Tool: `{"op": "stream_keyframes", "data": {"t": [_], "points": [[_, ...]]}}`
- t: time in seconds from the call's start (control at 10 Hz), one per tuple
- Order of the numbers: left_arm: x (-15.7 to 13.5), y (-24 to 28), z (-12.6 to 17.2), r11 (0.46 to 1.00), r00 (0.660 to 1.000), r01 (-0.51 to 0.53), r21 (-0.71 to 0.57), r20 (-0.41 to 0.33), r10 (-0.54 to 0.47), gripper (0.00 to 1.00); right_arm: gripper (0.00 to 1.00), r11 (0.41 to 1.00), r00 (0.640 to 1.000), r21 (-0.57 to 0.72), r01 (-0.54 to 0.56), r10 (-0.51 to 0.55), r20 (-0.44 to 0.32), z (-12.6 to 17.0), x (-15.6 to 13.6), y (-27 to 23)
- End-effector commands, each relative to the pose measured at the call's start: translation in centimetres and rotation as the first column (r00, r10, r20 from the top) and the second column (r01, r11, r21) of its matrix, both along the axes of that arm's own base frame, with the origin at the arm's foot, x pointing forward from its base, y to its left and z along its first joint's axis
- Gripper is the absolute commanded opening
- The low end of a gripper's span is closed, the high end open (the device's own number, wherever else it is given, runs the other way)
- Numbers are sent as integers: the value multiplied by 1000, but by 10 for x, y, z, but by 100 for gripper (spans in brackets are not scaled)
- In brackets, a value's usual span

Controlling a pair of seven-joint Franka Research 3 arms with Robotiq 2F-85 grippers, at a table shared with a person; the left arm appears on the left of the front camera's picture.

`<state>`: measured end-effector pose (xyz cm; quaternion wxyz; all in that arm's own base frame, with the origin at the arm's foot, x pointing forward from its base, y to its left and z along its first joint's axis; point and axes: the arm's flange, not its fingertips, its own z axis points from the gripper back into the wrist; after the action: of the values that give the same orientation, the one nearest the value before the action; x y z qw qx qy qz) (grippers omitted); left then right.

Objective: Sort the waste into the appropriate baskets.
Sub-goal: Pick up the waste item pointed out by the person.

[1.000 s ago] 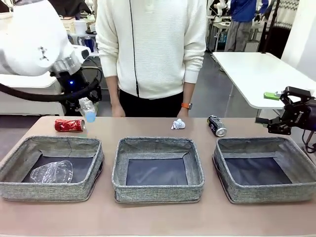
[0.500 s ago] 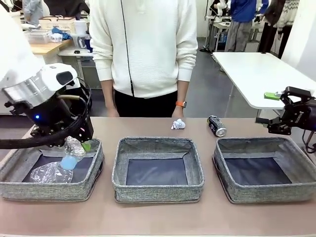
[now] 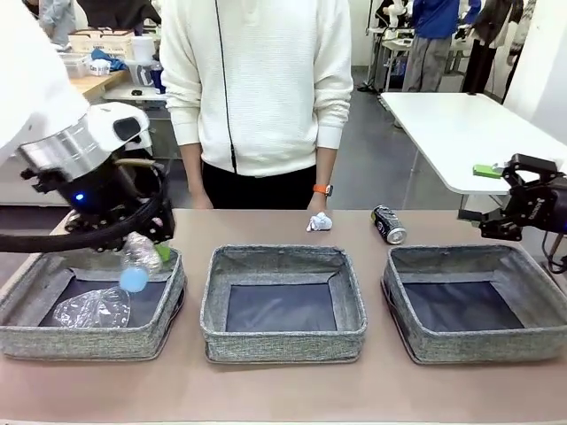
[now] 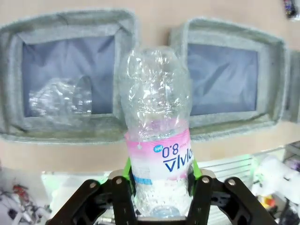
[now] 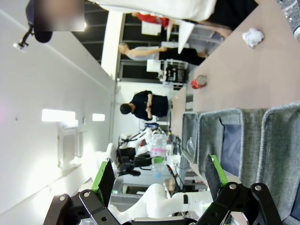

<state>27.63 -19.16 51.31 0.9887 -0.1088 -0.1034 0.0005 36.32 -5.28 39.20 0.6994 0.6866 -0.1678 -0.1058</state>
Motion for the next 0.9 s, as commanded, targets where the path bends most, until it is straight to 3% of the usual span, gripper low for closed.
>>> {"op": "stream_keyframes", "data": {"t": [0.0,0.3,0.4,0.6,0.8], "points": [[-32,-51,43,1000,998,13,4,60,-13,48,100,1000,1000,18,6,-6,-14,5,0,0],[-55,-156,112,999,999,15,48,42,-17,48,100,1000,1000,18,6,-6,-14,5,0,0],[-53,-191,133,995,997,54,88,49,-58,48,100,1000,1000,18,6,-6,-14,5,0,0],[-42,-236,164,989,998,63,132,-12,-62,48,100,1000,1000,18,6,-6,-14,5,0,0],[-19,-264,189,981,997,25,194,-72,-12,48,100,1000,1000,18,6,-6,-14,5,0,0]]}}
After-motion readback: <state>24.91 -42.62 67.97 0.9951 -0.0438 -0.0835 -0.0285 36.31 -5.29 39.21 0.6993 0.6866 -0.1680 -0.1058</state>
